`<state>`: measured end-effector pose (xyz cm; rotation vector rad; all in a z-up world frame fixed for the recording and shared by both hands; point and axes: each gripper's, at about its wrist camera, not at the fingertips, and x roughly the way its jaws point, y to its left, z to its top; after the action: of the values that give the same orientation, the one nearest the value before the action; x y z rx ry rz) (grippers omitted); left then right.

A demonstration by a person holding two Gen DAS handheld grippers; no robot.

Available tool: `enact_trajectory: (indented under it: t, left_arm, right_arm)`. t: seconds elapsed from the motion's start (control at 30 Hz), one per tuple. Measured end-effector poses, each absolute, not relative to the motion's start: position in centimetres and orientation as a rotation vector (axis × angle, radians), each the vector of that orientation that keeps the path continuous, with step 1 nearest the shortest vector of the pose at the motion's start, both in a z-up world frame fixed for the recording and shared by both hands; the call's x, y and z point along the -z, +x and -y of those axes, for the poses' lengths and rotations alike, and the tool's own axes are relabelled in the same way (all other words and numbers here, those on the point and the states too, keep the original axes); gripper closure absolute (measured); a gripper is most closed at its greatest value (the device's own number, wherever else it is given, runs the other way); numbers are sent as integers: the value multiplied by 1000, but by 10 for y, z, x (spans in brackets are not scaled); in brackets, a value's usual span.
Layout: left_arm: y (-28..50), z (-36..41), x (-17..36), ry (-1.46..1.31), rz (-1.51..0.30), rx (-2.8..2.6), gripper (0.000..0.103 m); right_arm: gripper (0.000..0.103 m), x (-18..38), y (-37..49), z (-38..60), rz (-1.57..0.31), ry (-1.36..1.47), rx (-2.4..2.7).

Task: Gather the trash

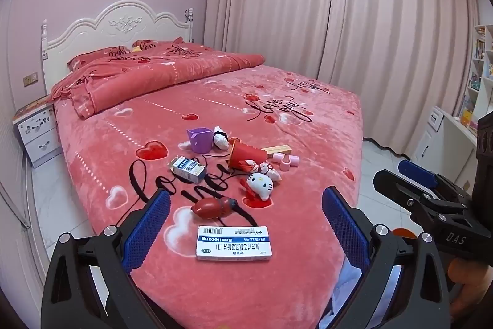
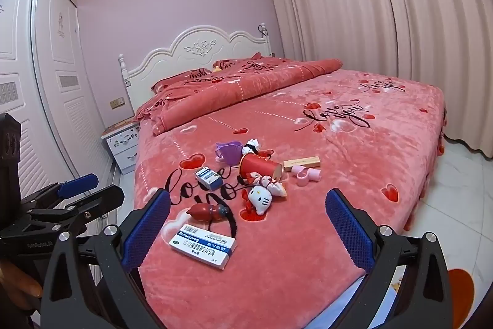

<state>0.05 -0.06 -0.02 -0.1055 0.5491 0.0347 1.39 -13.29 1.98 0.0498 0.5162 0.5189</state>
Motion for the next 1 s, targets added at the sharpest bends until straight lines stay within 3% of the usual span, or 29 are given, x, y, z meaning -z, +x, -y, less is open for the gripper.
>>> enact_trajectory:
  t: [1.0]
  left_arm:
    - [1, -2, 5, -98, -572, -35, 6]
  right_arm:
    - [5, -21, 13, 133, -504, 58, -526]
